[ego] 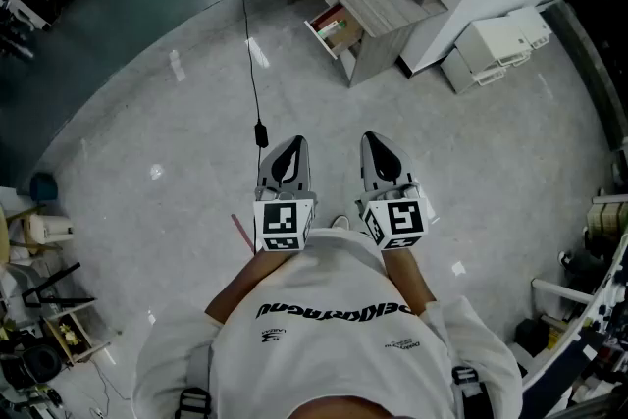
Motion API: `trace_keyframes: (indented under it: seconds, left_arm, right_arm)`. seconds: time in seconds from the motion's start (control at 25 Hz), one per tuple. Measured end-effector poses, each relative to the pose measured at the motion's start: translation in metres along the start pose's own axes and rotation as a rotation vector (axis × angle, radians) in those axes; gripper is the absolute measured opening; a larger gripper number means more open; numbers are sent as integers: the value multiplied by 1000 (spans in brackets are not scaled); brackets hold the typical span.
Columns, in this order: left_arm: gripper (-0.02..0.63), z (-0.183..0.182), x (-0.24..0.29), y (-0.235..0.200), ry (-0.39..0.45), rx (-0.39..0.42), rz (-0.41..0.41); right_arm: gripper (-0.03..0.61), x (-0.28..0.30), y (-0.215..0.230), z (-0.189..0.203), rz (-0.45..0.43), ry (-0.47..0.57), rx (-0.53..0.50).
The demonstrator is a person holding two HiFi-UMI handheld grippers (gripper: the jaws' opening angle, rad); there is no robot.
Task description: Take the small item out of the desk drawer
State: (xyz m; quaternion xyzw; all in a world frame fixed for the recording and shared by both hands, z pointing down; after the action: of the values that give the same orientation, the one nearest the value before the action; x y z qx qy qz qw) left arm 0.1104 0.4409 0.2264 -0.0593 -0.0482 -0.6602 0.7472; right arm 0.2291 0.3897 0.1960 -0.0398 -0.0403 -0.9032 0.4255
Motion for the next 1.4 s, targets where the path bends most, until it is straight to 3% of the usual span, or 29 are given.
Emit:
trace_keyframes:
  seconds: [0.6,0.88,1.16,1.4]
  left_arm:
    - [15,8,10,59,-40,37,-17]
    - [15,23,21,60,-69,17,-21]
    - [15,27,68,32,-57,1,-3]
    - [15,20,139,-35,-52,-5,21]
  right_arm:
    - [32,-18,48,13,-26,-11,75]
    - [32,-5,55,25,-47,-32,92]
    - [32,44,64,31,-40,-52,67]
    - [32,137,69,23,-18,-53,50]
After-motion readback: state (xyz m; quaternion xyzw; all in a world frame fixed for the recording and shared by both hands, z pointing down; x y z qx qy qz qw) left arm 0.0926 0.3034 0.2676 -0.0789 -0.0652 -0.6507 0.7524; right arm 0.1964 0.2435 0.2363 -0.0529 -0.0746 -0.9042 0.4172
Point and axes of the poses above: the fingertips, and each gripper's own axes: x forward along the fingers, y to its right, z out of its underside, the point moved 1 cm from there along -x, backward along the fingers, and after that the axes turned 8 degrees about z, right-handed, at the moved point
